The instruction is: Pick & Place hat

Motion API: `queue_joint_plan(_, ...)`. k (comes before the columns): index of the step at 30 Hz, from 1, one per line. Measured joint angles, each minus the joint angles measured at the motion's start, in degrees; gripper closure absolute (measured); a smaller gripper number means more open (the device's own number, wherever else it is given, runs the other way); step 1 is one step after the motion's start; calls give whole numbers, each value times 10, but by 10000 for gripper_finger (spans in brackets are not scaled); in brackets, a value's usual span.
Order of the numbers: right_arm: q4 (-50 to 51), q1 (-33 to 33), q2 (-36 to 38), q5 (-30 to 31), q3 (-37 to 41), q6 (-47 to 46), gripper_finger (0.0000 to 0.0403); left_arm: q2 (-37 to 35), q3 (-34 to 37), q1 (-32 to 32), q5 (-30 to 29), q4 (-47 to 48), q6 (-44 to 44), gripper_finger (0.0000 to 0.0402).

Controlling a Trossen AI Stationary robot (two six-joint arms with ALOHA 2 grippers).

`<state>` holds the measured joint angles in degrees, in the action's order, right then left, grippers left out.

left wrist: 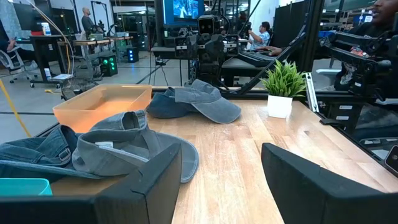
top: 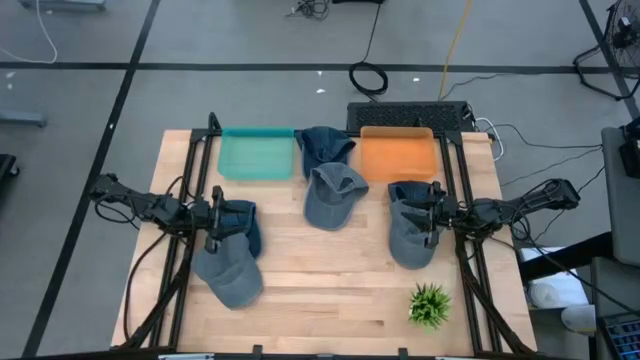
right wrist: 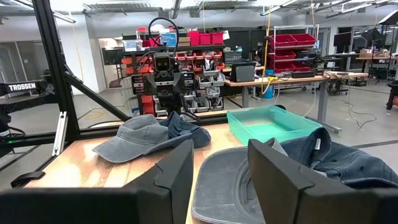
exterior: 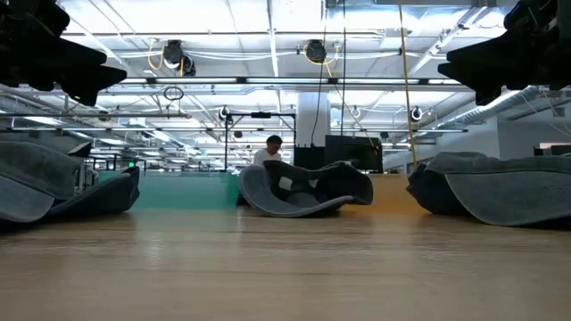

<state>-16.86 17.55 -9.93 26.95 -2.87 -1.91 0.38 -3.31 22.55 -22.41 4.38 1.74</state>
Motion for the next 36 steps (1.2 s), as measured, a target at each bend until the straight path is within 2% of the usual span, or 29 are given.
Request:
queue_joint_plan(31, 0, 0, 0, 1, 0, -13, 263, 0, 0, 0, 0, 0, 0, 172)
queue_joint_plan(36, 0, 0, 0, 1, 0, -19, 236, 0, 0, 0, 0, 0, 0, 172)
